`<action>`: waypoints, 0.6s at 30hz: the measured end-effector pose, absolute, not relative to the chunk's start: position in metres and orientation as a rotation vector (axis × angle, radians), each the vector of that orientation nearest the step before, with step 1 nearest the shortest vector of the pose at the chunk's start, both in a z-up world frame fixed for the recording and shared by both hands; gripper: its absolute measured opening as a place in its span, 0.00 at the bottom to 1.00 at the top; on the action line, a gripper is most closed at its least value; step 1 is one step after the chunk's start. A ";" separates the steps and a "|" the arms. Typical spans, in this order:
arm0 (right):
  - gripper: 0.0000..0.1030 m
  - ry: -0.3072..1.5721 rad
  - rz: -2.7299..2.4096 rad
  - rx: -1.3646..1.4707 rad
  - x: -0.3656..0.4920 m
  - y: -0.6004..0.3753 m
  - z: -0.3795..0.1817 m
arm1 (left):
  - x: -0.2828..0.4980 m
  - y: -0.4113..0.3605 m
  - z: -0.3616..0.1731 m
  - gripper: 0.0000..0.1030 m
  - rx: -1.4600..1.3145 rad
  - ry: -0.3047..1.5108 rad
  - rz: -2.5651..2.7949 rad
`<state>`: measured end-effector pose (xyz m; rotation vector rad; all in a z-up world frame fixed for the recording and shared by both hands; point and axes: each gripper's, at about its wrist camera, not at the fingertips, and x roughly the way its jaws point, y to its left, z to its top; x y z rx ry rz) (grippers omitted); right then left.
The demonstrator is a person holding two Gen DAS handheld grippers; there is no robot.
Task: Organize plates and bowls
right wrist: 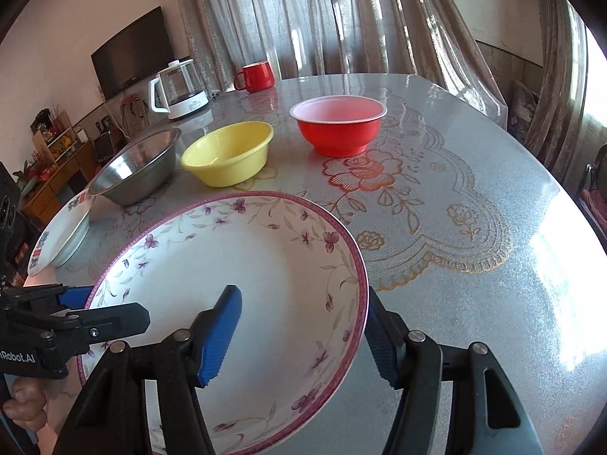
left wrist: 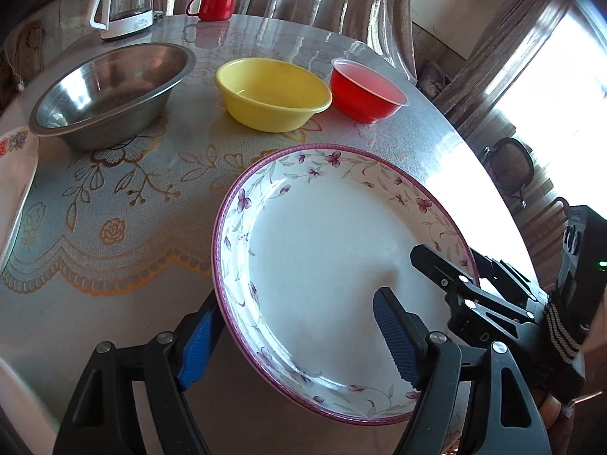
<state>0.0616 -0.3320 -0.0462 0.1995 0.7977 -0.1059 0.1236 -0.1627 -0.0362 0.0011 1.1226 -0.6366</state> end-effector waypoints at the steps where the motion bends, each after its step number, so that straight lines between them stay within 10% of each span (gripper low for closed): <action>1: 0.56 0.815 -0.126 0.199 0.064 -0.335 -0.050 | 0.124 -0.165 -0.038 0.76 0.005 1.132 -0.638; 18: 0.59 0.822 -0.234 0.199 0.060 -0.334 -0.054 | 0.110 -0.137 -0.036 0.98 -0.007 1.022 -0.605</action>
